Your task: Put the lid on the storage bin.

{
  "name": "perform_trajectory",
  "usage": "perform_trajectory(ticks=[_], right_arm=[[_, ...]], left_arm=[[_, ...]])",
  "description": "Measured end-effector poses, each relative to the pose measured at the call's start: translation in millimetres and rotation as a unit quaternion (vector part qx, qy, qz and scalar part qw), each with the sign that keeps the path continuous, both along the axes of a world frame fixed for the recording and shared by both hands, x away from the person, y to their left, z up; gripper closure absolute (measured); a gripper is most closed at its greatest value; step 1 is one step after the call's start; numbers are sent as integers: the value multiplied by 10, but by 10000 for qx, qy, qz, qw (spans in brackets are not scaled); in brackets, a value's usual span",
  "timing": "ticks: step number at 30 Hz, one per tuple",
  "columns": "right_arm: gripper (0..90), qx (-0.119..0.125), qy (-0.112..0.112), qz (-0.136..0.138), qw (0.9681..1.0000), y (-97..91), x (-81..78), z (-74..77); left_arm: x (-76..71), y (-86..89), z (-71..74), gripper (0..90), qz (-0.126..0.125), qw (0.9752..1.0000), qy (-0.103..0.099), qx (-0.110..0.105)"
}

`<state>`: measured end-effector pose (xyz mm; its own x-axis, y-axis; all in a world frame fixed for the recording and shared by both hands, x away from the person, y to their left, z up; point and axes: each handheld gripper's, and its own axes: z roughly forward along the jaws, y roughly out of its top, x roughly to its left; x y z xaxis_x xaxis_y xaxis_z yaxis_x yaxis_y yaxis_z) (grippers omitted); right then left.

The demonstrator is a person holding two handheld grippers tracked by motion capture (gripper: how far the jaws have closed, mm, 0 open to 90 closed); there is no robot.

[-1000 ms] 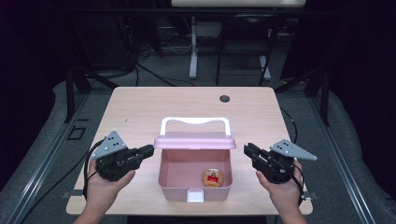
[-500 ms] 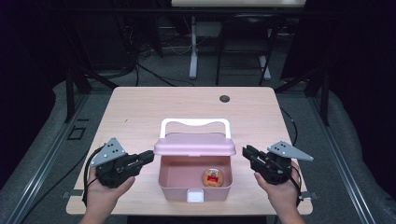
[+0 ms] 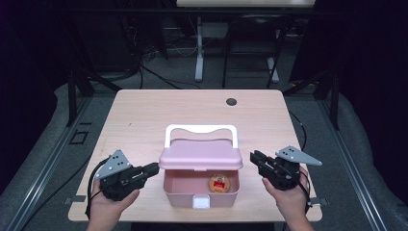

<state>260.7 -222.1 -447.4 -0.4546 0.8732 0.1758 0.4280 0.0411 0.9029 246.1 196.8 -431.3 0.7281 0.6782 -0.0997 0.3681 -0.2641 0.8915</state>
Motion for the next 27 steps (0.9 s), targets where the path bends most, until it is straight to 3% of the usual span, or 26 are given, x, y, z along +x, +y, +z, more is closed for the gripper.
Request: perform_trajectory(ticks=[27], right_arm=[[775,7,14,-93,10000,-37,19,-32]], left_arm=[[-54,17,-255,845,-28,9997,235,2]])
